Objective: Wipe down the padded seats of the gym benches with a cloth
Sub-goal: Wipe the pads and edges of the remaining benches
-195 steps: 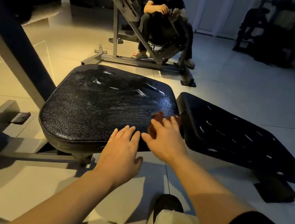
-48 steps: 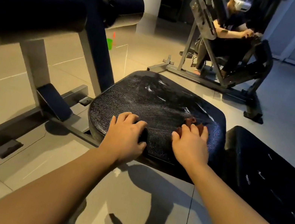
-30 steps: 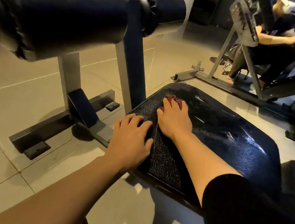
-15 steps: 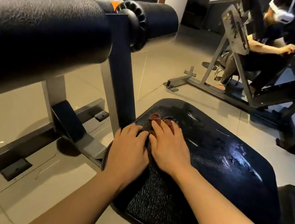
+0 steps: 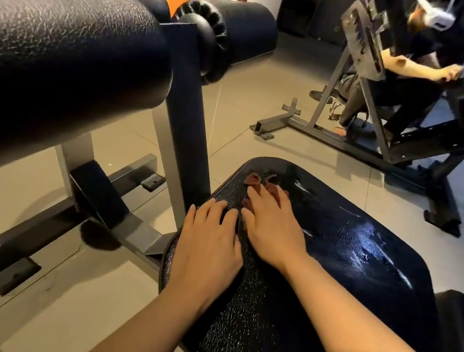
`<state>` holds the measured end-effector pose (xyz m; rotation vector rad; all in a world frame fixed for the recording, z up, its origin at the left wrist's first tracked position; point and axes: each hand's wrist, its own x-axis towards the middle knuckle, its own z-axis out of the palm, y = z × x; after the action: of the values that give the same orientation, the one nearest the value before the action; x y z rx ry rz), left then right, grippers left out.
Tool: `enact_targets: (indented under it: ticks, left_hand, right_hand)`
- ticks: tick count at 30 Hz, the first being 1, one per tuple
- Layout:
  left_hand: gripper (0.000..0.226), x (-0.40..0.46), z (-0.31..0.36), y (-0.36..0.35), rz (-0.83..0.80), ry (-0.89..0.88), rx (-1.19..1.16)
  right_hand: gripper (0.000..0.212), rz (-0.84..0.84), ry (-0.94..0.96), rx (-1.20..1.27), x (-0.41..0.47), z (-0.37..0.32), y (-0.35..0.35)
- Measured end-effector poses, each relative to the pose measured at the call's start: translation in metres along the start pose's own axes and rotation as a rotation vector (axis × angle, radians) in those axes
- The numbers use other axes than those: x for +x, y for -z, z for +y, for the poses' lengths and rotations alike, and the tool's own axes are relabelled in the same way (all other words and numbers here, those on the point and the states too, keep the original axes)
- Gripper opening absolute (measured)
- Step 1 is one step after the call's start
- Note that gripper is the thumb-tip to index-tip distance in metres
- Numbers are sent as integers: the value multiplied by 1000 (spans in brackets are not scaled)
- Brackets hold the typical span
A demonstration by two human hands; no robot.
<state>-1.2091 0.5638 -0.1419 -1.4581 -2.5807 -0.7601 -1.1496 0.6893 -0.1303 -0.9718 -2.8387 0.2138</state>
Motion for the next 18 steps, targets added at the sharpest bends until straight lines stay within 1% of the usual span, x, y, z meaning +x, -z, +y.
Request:
enact_targets:
  ticks: [2, 6, 7, 9, 11, 12, 14, 16, 18]
  left_hand:
    - [44, 1, 0, -3, 9, 2, 14]
    - [42, -1, 2, -5, 9, -35, 80]
    - [42, -2, 2, -5, 3, -60, 92]
    - [43, -3, 3, -4, -8, -99, 113]
    - [45, -4, 2, -4, -22, -118, 128]
    - [46, -4, 1, -4, -26, -123, 134]
    - [46, -3, 0, -5, -20, -117, 133]
    - [45, -1, 1, -8, -18, -108, 148]
    - [45, 1, 2, -11, -18, -93, 173]
  right_hand:
    - [53, 3, -9, -8, 15, 3, 1]
    - [51, 7, -117, 44, 39, 5, -2]
    - [50, 21, -116, 52, 37, 3, -3]
    - [48, 38, -57, 45, 21, 1, -2]
    - [48, 3, -5, 35, -1, 15, 3]
    - [49, -14, -16, 31, -10, 28, 7]
    - [50, -19, -106, 25, -23, 63, 16]
    - [52, -44, -278, 45, -32, 93, 23]
    - [54, -51, -368, 43, -32, 95, 23]
